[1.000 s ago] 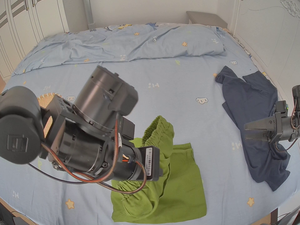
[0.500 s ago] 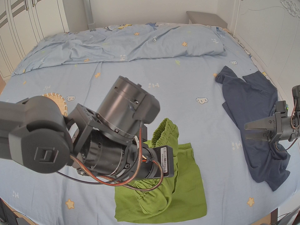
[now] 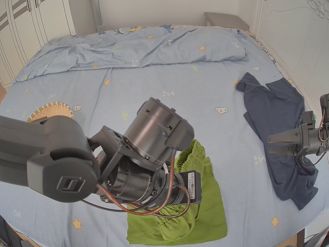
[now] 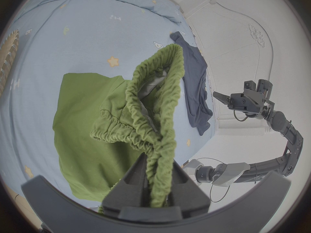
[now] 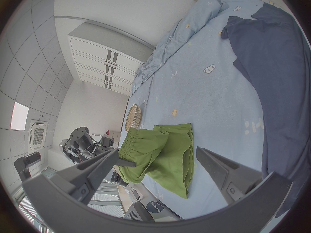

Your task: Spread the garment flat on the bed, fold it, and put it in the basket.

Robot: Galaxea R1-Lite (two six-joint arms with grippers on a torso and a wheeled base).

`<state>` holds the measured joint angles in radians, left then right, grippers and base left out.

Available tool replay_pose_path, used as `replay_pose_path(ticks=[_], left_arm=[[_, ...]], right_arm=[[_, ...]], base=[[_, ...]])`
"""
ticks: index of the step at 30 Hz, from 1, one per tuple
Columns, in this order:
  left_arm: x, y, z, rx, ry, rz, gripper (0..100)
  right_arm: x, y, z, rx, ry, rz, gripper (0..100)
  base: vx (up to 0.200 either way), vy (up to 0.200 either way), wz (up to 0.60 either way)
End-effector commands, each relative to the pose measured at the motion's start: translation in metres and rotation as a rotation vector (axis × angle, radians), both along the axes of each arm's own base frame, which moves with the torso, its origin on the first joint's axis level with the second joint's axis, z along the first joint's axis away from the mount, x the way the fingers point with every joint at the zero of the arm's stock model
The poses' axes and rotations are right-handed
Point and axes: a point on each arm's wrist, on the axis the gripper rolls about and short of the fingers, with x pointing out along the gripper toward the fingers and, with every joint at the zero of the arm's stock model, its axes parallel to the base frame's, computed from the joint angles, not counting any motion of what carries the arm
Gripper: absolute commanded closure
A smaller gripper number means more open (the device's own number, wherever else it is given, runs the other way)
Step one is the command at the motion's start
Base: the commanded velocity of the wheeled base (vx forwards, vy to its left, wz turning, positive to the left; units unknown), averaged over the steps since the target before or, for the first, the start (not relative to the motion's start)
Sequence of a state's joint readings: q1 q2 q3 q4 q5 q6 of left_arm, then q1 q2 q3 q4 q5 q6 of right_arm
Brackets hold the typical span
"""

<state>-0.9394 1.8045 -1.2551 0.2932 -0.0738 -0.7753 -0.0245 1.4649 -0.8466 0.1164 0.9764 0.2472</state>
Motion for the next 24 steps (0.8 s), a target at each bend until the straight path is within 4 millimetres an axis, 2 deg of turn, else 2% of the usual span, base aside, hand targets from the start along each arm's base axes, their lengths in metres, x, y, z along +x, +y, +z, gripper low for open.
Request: replay_pose_path(ticks=[1,4,9,16,20,21,22,24], left_arm=[[0.002,-0.007,-0.007,0.001,0.003,-0.007,0],[0.004,-0.016,-0.009,-0.059,-0.01,0.017,0],[0.004,-0.017,-0.012,-0.132,-0.024,0.037,0],[-0.001,0.001,0.0,-0.241,-0.074,0.046,0],[0.015,0.023,-0.007,-0.242,-0.032,0.076,0],[0.015,0.023,-0.007,-0.242,-0.032,0.076,0],[0.025,0.045,-0.011,-0.249,-0.003,0.103,0],[0.036,0.072,-0.017,-0.267,0.04,0.119,0]], right_arm=[[0.0,0.0,0.0,-0.001,-0.002,-0.001,0],[0.0,0.0,0.0,0.0,0.0,-0.003,0],[0.001,0.0,0.0,0.0,-0.001,0.001,0],[0.0,0.0,0.0,0.0,-0.001,0.001,0],[-0.001,0.002,0.0,0.0,-0.002,0.011,0],[-0.001,0.002,0.0,0.0,-0.002,0.011,0],[-0.003,0.003,0.001,0.001,-0.002,0.014,0],[-0.005,0.005,0.003,0.002,-0.007,0.024,0]], base=[[0.0,0.0,0.0],[0.0,0.0,0.0],[0.0,0.0,0.0],[0.0,0.0,0.0],[0.0,0.0,0.0],[0.0,0.0,0.0],[0.0,0.0,0.0],[0.0,0.0,0.0]])
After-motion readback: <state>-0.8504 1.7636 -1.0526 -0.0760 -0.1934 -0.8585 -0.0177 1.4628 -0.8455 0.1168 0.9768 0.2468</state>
